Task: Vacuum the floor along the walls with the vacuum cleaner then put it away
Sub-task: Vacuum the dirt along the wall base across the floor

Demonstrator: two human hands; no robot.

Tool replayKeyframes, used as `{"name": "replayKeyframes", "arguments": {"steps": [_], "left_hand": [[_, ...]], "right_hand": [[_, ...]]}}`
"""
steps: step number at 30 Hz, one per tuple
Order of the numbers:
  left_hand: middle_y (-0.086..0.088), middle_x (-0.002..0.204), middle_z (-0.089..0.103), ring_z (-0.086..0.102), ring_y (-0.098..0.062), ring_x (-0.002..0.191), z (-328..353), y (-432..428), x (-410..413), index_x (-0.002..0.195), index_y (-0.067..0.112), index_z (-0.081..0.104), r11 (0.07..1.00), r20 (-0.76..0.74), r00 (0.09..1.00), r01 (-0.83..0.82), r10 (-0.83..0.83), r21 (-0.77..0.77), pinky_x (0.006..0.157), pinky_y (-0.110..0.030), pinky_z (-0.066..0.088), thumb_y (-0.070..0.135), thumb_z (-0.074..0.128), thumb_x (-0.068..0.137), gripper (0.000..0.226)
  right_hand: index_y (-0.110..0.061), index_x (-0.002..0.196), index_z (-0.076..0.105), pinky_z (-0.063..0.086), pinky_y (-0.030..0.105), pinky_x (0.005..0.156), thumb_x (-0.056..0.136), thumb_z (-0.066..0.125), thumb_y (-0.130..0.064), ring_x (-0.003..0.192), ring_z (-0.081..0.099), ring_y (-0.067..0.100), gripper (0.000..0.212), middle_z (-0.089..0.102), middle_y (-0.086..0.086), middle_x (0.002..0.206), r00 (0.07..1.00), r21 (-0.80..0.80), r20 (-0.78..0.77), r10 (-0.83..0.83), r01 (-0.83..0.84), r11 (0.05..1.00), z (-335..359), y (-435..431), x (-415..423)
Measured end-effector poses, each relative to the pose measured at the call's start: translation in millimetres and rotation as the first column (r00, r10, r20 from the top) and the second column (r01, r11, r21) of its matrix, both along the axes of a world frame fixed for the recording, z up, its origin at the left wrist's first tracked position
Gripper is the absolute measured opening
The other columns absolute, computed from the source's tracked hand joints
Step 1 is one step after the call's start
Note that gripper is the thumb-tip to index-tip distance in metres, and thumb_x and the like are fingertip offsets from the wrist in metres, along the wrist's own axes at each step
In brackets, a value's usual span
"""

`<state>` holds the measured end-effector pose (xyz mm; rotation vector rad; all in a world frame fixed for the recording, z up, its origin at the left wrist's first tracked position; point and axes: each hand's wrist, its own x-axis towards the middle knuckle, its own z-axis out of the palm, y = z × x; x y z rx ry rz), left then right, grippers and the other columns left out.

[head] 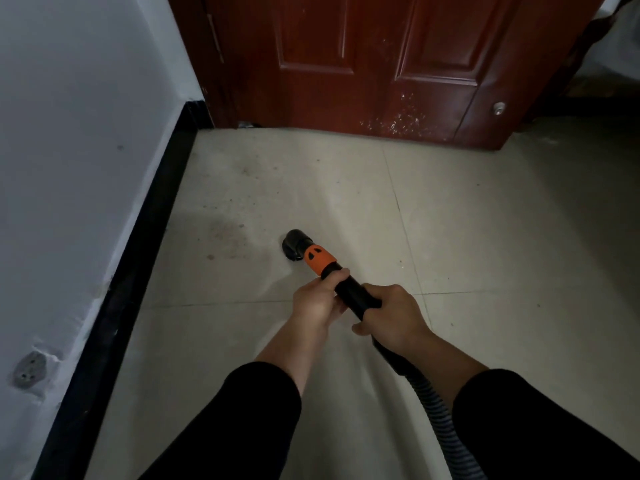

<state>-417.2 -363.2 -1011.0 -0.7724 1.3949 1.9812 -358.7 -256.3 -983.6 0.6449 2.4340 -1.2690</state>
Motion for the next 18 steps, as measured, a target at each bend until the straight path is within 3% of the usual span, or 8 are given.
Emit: {"name": "replayKeyframes", "arguments": {"steps": [6,10,18], "left_hand": [[-0.008,0.083,0.070,0.070,-0.019,0.073,-6,-13,-19,0.084,0.009,0.065,0.999,0.004,0.999,-0.039,0.039,0.025,0.057,-0.024,0.057,0.016,0.077,0.082,0.014],[-0.007,0.083,0.069,0.069,-0.019,0.074,-8,-29,-28,0.083,0.010,0.064,0.997,0.023,0.997,-0.069,0.069,0.025,0.049,-0.021,0.055,0.015,0.077,0.081,0.014],[-0.007,0.082,0.068,0.069,-0.018,0.072,-4,-45,-21,0.083,0.010,0.064,0.993,0.041,0.993,-0.114,0.112,0.039,0.049,-0.021,0.055,0.013,0.078,0.080,0.014]], "right_hand": [[-0.021,0.090,0.070,0.038,0.021,0.051,0.069,0.073,-0.002,0.055,0.054,0.011,0.029,0.059,-0.004,0.063,1.000,0.001,0.003,-0.012,0.012,1.000,-2,-15,-19],[-0.018,0.092,0.070,0.041,0.023,0.054,0.070,0.072,0.000,0.058,0.054,0.015,0.029,0.059,0.001,0.068,1.000,-0.035,0.003,-0.006,0.006,0.999,-5,-30,-28],[-0.018,0.093,0.072,0.044,0.023,0.056,0.067,0.070,0.004,0.056,0.055,0.018,0.034,0.061,0.004,0.068,1.000,-0.063,0.013,0.015,-0.015,0.998,-5,-42,-26]]}}
